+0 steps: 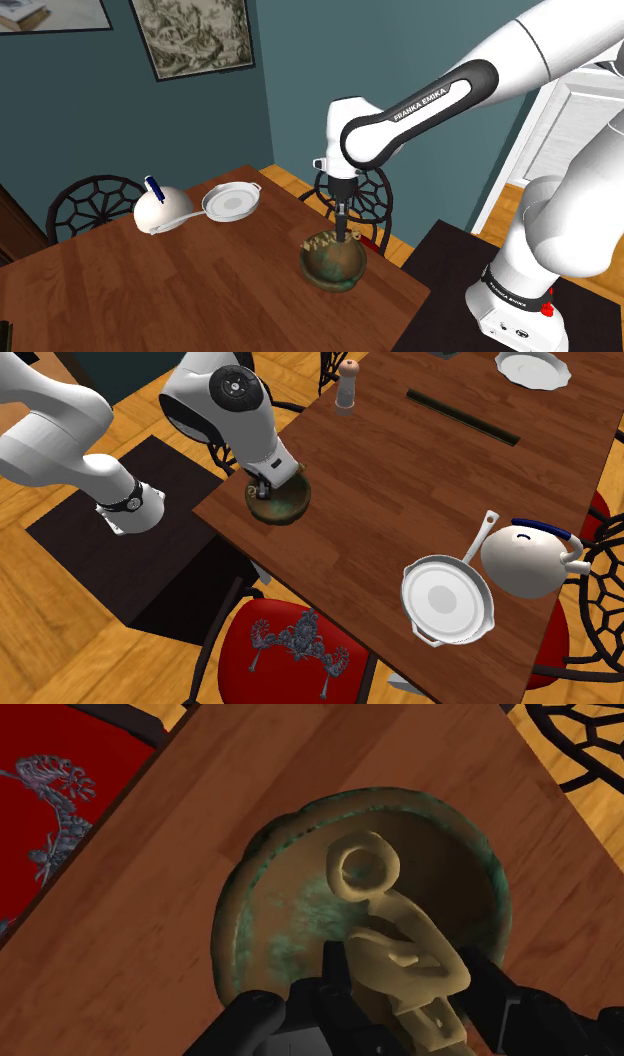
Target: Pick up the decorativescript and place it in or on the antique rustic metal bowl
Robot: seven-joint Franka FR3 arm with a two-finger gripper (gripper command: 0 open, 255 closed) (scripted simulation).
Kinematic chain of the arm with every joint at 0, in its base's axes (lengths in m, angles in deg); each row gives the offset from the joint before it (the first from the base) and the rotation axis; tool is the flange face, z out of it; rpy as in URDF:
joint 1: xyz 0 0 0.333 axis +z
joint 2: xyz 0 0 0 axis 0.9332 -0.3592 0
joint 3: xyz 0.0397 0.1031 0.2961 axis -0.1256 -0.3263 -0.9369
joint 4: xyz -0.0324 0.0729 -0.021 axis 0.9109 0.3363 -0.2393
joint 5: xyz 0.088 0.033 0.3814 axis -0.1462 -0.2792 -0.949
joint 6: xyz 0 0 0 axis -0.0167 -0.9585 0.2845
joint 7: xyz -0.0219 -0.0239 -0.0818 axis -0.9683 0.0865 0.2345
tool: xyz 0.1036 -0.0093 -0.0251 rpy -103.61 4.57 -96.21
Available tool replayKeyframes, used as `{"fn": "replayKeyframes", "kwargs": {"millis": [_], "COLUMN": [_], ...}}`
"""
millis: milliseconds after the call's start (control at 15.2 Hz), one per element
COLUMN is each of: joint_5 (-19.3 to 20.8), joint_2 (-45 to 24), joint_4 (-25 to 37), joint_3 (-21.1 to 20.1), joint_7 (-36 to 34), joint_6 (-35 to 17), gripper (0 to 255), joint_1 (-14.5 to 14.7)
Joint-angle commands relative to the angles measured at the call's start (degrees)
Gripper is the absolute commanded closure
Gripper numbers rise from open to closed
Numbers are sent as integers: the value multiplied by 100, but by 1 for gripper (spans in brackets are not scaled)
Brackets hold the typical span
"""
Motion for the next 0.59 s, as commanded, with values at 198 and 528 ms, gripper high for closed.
{"fn": "replayKeyframes", "kwargs": {"millis": [198,528], "joint_5": [-58,-107], "joint_2": [-284,-535], "joint_4": [-153,-255], "joint_3": [-31,-50], "joint_7": [94,178], "joint_6": [-434,-782], "gripper": [255,255], "joint_1": [20,36]}}
